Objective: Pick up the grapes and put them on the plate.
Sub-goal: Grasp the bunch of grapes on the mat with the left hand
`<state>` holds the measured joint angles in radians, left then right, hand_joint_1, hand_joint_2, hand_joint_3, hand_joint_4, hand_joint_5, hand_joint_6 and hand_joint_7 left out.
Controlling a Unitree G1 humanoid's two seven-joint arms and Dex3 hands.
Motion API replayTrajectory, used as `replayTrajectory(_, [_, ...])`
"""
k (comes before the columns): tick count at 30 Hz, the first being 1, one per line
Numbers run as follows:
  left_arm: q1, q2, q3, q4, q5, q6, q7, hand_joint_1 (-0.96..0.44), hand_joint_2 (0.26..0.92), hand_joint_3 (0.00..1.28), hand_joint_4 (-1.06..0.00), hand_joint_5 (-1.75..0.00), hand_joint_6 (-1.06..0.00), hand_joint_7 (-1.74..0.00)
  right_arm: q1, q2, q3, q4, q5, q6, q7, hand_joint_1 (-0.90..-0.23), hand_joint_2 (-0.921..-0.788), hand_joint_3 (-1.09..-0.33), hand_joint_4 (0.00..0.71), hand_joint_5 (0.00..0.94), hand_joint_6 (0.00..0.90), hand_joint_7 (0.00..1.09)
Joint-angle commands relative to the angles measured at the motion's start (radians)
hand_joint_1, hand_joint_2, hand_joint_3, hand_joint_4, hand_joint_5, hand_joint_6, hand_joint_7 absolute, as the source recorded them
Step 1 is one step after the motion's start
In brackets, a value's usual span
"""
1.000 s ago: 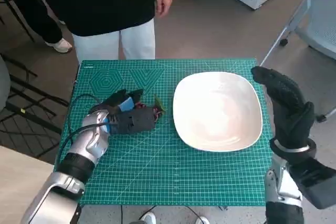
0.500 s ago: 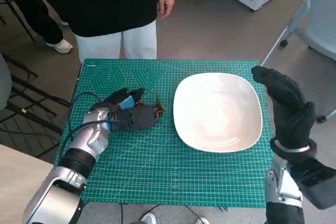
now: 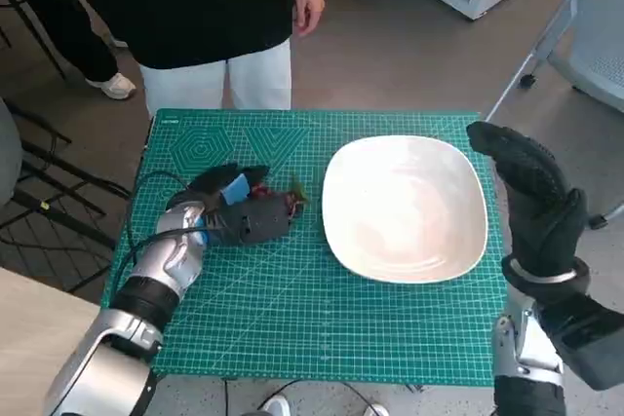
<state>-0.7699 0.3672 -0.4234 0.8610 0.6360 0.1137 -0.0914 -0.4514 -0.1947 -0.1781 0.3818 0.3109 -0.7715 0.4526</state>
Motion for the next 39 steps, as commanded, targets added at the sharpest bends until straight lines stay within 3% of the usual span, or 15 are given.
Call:
replayTrajectory(1, [0.073,0.007,-0.021,-0.068,0.018,0.006,0.004,0.34,0.915,0.14,-0.6,-1.26,-0.65,-0.51,0.021,-0.002,-0.001,0.002,-0.003,0.014,-0.003,-0.604,-0.921,-0.716,0.189,0.001,-0.001,0.4])
replayTrajectory(4, [0.093,0.019,-0.017,-0.12,0.014,0.01,-0.007,0.33,0.919,0.17,-0.57,-1.33,-0.61,-0.66,0.021,-0.002,-0.001,0.001,-0.004,0.014,-0.004,-0.603,-0.921,-0.716,0.19,0.002,-0.001,0.4])
replayTrajectory(8, [0.11,0.03,-0.009,-0.17,0.007,0.018,-0.027,0.11,0.92,0.2,-0.56,-1.37,-0.5,-1.07,0.022,-0.001,0.0,-0.001,-0.005,0.013,-0.004,-0.603,-0.921,-0.716,0.189,0.001,-0.001,0.4])
replayTrajectory(12, [0.123,0.036,-0.003,-0.205,0.006,0.027,-0.035,0.03,0.921,0.2,-0.55,-1.36,-0.47,-1.24,0.023,0.0,0.001,0.0,-0.007,0.011,-0.005,-0.604,-0.921,-0.716,0.189,0.001,-0.001,0.4])
replayTrajectory(19, [0.134,0.041,0.009,-0.229,-0.002,0.031,-0.042,0.0,0.921,0.2,-0.54,-1.31,-0.46,-1.33,0.019,0.0,0.0,0.005,-0.005,0.011,-0.003,-0.604,-0.921,-0.717,0.19,0.001,-0.001,0.4])
replayTrajectory(39, [0.132,0.044,0.017,-0.217,-0.011,0.021,-0.032,0.0,0.921,0.21,-0.54,-1.29,-0.46,-1.36,0.013,0.005,0.002,0.01,-0.009,0.004,-0.006,-0.601,-0.921,-0.718,0.19,0.001,-0.001,0.4])
